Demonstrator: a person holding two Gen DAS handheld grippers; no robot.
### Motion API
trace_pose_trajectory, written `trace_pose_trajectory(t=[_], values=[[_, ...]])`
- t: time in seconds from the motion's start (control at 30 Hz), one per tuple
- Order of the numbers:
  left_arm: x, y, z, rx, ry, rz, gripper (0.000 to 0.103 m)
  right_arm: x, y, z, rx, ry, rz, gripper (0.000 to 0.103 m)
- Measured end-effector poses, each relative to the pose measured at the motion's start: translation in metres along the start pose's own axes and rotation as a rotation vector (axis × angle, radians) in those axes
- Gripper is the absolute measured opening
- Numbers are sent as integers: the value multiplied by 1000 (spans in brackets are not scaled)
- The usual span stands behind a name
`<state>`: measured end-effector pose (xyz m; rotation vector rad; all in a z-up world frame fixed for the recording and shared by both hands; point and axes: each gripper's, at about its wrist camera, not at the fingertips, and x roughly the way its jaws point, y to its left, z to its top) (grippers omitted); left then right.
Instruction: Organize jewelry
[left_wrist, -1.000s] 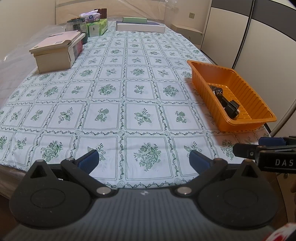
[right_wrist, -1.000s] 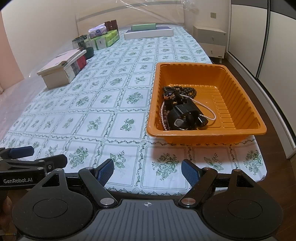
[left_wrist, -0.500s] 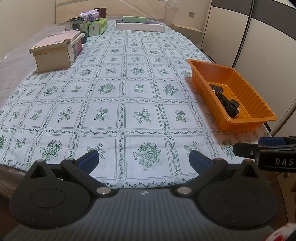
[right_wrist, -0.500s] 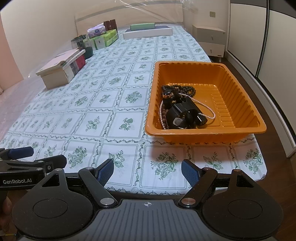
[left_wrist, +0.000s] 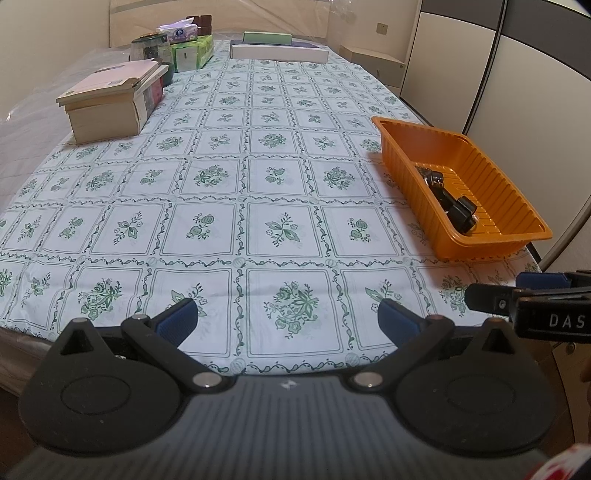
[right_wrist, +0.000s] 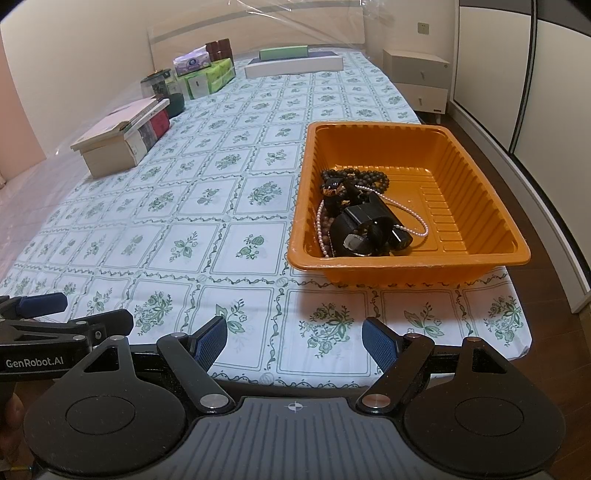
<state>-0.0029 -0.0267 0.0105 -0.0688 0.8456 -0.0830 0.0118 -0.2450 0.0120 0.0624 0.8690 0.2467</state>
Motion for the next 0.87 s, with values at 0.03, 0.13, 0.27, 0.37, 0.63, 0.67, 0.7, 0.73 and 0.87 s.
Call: trace_pose_trajectory(t=[0.03, 0.13, 0.27, 0.37, 0.63, 0.67, 0.7, 0.73, 0.87], values=[[0, 0, 0, 1, 0, 0, 103, 0, 0, 0, 0, -1, 0, 80], [0, -1, 0, 0, 1, -1, 103, 0, 0, 0, 0, 0, -1, 80], [0, -1, 0, 0, 2, -2, 103, 0, -1, 0, 1, 1, 0, 80], [0, 0, 0, 0, 1, -1, 103, 0, -1, 0, 0, 1, 0, 80], [1, -1, 0, -1, 3, -2, 103, 1, -2, -1, 3, 2, -1, 80], [1, -1, 0, -1, 3, -2, 103, 1, -2, -1, 2, 2, 0, 80], [1, -1, 0, -4, 3, -3, 103, 1, -2, -1, 2, 3, 0, 80], [1, 0, 0, -9, 0, -6, 103, 1, -2, -1, 2, 3, 0, 80], [1, 1, -1, -17, -4, -15, 103, 1, -2, -1, 3, 3, 0, 80]])
